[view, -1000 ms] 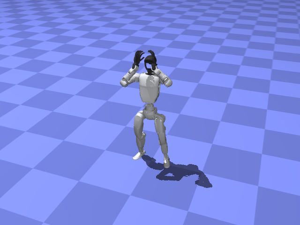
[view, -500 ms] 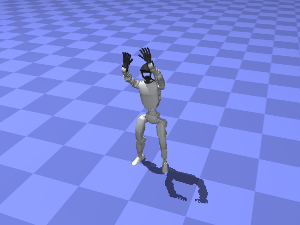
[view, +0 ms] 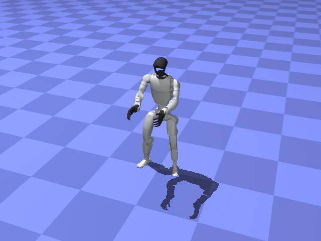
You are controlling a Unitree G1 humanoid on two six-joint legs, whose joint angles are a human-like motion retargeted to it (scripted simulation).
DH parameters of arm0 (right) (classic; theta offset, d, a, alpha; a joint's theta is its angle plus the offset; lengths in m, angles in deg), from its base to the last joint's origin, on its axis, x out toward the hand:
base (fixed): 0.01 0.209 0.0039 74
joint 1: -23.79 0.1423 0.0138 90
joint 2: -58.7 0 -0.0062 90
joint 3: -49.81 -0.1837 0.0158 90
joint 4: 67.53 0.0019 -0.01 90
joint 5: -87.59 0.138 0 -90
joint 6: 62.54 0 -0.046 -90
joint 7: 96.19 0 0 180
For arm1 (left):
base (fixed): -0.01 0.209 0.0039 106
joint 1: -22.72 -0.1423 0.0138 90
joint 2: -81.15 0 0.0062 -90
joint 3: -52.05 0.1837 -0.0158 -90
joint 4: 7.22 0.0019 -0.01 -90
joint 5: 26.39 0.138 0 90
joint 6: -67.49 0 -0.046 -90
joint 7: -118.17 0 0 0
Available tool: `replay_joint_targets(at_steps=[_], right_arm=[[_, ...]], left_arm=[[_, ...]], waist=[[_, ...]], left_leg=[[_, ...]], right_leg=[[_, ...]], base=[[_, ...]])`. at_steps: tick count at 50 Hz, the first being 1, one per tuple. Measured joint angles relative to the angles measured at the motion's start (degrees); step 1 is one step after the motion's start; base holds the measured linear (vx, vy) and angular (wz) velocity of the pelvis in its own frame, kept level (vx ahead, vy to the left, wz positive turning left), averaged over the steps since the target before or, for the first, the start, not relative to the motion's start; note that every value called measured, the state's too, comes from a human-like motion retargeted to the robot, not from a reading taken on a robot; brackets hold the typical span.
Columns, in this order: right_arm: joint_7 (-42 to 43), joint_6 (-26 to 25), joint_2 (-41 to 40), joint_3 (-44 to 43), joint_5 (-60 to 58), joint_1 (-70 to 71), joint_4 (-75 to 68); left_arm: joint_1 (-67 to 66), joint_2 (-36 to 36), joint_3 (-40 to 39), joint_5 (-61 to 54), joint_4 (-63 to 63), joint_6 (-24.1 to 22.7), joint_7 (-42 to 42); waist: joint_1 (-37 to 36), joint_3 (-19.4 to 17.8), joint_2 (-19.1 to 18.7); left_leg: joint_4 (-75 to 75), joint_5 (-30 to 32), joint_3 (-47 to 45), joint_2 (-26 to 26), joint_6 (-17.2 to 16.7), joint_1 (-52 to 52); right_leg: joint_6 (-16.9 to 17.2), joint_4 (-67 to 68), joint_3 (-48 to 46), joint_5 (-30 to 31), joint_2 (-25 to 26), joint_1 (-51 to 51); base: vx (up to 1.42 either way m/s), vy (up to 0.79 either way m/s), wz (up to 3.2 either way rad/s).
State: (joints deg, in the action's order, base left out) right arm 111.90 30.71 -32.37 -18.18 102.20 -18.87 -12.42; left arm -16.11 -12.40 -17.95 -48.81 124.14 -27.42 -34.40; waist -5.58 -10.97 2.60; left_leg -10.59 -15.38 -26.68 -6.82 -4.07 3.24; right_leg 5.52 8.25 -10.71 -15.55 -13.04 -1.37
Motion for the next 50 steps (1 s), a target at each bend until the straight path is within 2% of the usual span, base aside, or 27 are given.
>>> replay_joint_targets(at_steps=[6, 10, 12, 17, 21, 25, 28, 30, 33, 35, 39, 45, 50], right_arm=[[0.7, -0.4, -2.3, 0.0, -7.3, -17.5, -3.1], [-4.0, -0.3, -0.3, 0.4, -9.6, -25.3, -1.6], [-5.2, 0.1, 1.1, 0.1, -10.8, -28.0, 0.3], [-3.9, 0.2, 2.9, -2.2, -13.3, -32.7, 3.9], [-3.6, 0.9, 2.9, -4.3, -12.7, -35.6, 5.3], [-4.0, 1.8, 0.9, -4.6, -8.1, -37.1, 3.2], [-4.4, 2.4, -1.4, -4.3, 0.5, -36.2, -1.0], [-3.6, 2.9, -2.9, -4.0, 6.2, -35.9, -3.3], [-2.2, 4.1, -5.0, -4.1, 14.7, -35.9, -4.5], [-2.1, 5.1, -6.2, -4.4, 19.7, -36.5, -4.2], [-3.1, 5.6, -6.7, -5.4, 24.6, -37.0, -3.8], [-0.7, 4.7, -7.1, -5.5, 21.5, -37.7, -0.9], [-3.1, 4.4, -5.4, -3.9, 16.5, -37.8, 5.3]], left_arm=[[-18.1, 3.8, 3.7, 17.9, 2.8, 1.6, -1.6], [-24.9, 1.4, 8.2, 29.0, 0.3, 2.6, -4.5], [-27.3, -1.5, 8.2, 32.8, -5.5, 2.6, -3.2], [-32.5, -9.1, 0.2, 34.9, -27.3, 2.4, 4.9], [-32.7, -11.3, -8.3, 37.8, -40.5, 2.3, 11.3], [-28.5, -7.7, -11.5, 41.6, -44.3, 3.2, 16.7], [-23.4, -3.7, -8.3, 45.5, -38.9, 5.1, 21.1], [-20.4, -1.6, -5.1, 45.2, -32.9, 5.9, 21.5], [-17.7, 1.3, -3.1, 35.3, -25.5, 3.8, 18.4], [-17.8, 2.1, -3.5, 29.7, -23.5, 2.1, 18.2], [-19.9, 1.2, -3.9, 25.8, -22.7, -0.1, 20.6], [-21.6, 0.5, -8.3, 16.6, -29.1, -1.2, 16.7], [-16.5, -3.2, -13.5, 25.5, -41.7, 0.9, 19.3]], waist=[[-1.3, -1.3, -0.1], [-0.5, -1.7, -1.4], [0.2, -1.9, -2.1], [1.6, -2.3, -3.4], [1.5, -2.7, -3.7], [1.7, -2.9, -3.2], [3.0, -2.8, -3.1], [4.1, -2.3, -3.1], [5.5, -1.6, -3.1], [6.4, -1.0, -3.2], [7.3, 0.2, -3.7], [5.2, 1.6, -2.9], [2.8, 2.1, -2.0]], left_leg=[[4.1, 1.0, 0.0, 0.4, -1.1, 0.3], [3.9, 2.0, 0.8, -0.3, -1.5, -0.3], [3.3, 2.3, 1.2, -0.8, -1.5, -0.7], [0.9, 2.7, 2.3, -1.8, -0.8, -1.6], [-2.7, 2.8, 2.7, -2.1, -0.3, -3.2], [-5.5, 3.0, 2.7, -1.7, -0.4, -4.8], [-4.9, 3.3, 2.8, -1.3, -1.1, -5.8], [-2.9, 3.9, 2.9, -0.9, -1.7, -5.8], [1.0, 5.3, 3.0, -0.6, -2.2, -5.0], [3.1, 6.2, 2.9, -0.6, -2.3, -4.3], [5.4, 6.9, 1.9, -0.8, -2.1, -2.5], [5.5, 5.8, -0.6, -1.0, -0.9, -0.6], [3.9, 4.6, -1.8, -1.0, 0.0, -0.6]], right_leg=[[0.2, -4.9, -4.3, 0.4, 0.1, 1.2], [0.6, -5.6, -5.7, 0.1, 0.6, 1.8], [0.7, -5.9, -6.2, -0.6, 1.1, 2.2], [0.8, -6.6, -6.6, -1.7, 1.7, 3.2], [1.1, -6.9, -6.7, -0.6, 1.2, 3.6], [2.0, -6.7, -7.0, 1.2, 0.4, 3.6], [2.9, -6.0, -7.4, 2.0, 0.4, 3.2], [3.3, -5.6, -7.5, 2.2, 0.6, 2.9], [3.2, -5.3, -7.5, 2.3, 1.5, 2.7], [2.8, -5.3, -7.3, 2.3, 2.1, 2.8], [1.8, -5.4, -6.3, 2.3, 2.9, 3.0], [1.2, -5.3, -4.1, 2.3, 3.0, 3.2], [1.8, -5.6, -2.6, 2.9, 2.7, 3.1]], base=[[-0.07, -0.17, 0.06], [-0.05, -0.19, 0.20], [-0.04, -0.19, 0.22], [-0.02, -0.19, 0.15], [-0.02, -0.17, 0.07], [-0.02, -0.12, 0.09], [-0.01, -0.07, 0.10], [0.00, 0.00, 0.00], [0.00, 0.00, 0.00], [0.07, 0.01, -0.17], [0.08, 0.03, -0.26], [0.07, 0.05, -0.33], [0.03, 0.05, -0.25]])
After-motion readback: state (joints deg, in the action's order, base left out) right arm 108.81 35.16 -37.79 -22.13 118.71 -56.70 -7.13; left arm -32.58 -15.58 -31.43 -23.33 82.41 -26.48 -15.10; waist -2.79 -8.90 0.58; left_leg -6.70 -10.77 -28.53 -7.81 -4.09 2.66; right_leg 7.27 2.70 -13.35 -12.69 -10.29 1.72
